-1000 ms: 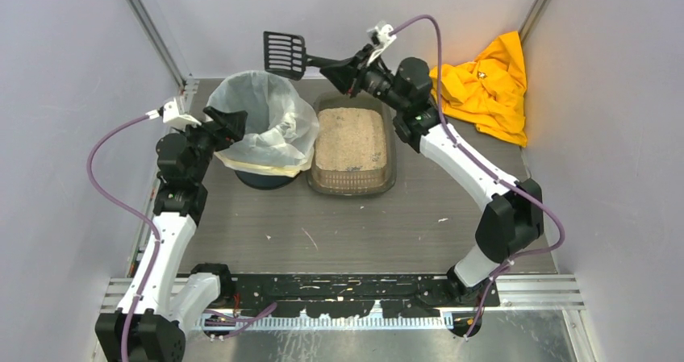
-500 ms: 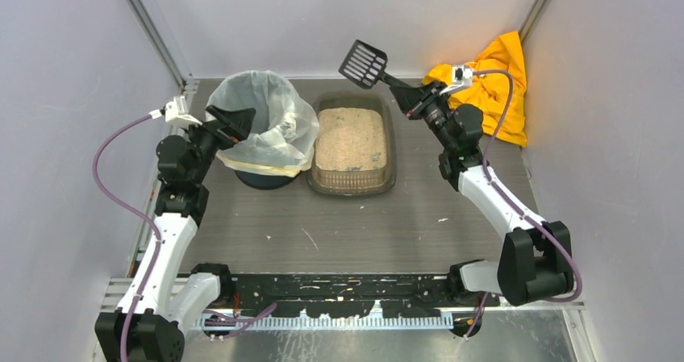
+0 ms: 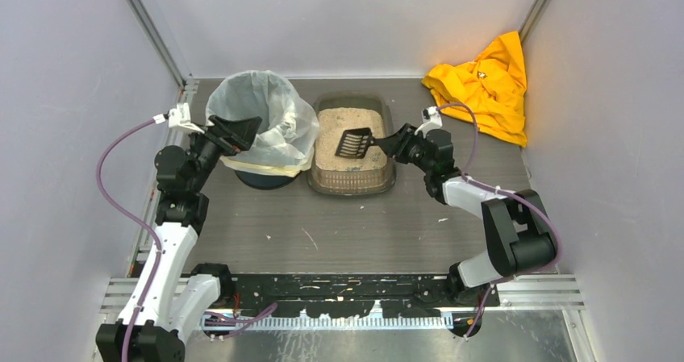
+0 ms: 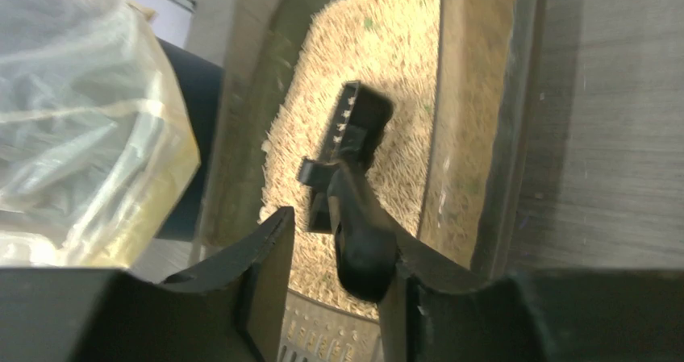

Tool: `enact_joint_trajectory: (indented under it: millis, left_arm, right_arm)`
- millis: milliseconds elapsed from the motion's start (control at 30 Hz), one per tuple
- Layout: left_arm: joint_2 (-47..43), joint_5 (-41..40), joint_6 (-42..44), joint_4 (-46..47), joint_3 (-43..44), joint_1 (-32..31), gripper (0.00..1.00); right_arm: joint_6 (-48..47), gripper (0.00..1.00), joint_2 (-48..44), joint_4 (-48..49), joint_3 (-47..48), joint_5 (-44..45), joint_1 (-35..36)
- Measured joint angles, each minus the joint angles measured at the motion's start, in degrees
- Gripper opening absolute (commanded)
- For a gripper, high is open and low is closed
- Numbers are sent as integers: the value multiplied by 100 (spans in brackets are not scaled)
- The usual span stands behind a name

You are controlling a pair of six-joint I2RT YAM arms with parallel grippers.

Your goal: Clean the litter box

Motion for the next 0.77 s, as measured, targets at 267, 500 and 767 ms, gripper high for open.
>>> enact_joint_trajectory:
  millis: [267,500,767]
  left_arm:
    - [-212,-15,203,-481,173,0,99]
    - [-256,-90,435,-1073,391,-15,100]
    - [-310,-234,529,-1268,476,-22,99]
  right_arm:
    - [-72,78,297,-72,13,232,142]
    - [-385,81,-715,-743,11,798,138]
    - [-756,82,-1797,-1237,98,1049,138]
